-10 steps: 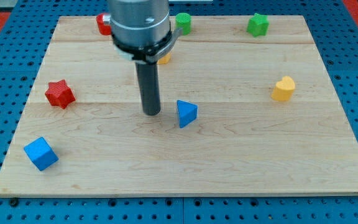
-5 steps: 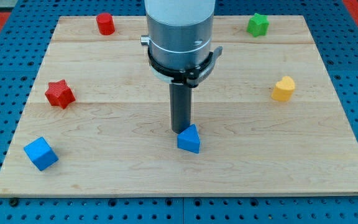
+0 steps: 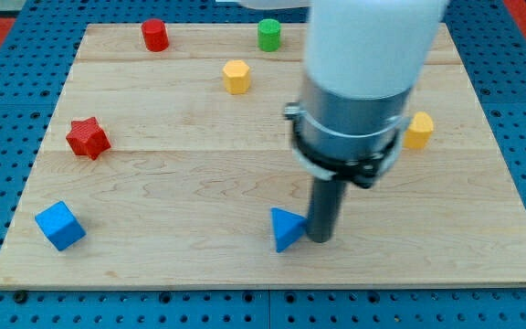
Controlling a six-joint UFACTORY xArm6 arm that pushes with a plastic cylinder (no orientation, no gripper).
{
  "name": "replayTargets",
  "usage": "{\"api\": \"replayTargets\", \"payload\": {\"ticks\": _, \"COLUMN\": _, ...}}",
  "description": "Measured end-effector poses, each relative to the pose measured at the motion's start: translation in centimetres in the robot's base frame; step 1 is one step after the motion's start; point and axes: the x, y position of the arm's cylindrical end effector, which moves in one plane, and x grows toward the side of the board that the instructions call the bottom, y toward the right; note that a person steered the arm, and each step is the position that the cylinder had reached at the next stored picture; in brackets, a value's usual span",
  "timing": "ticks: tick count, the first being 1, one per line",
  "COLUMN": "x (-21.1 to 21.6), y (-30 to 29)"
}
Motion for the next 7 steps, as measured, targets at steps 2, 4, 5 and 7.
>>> {"api": "replayTargets", "payload": {"ticks": 2, "x": -4.4, "y": -4.1}}
{"api": "replayTargets", "payload": {"ticks": 4, "x": -16.6, "y": -10.4}}
{"api": "replayTargets", "payload": {"ticks": 5, "x": -19.0, "y": -18.5}}
{"api": "replayTargets", "payload": {"ticks": 7, "x": -28.7, "y": -14.3}}
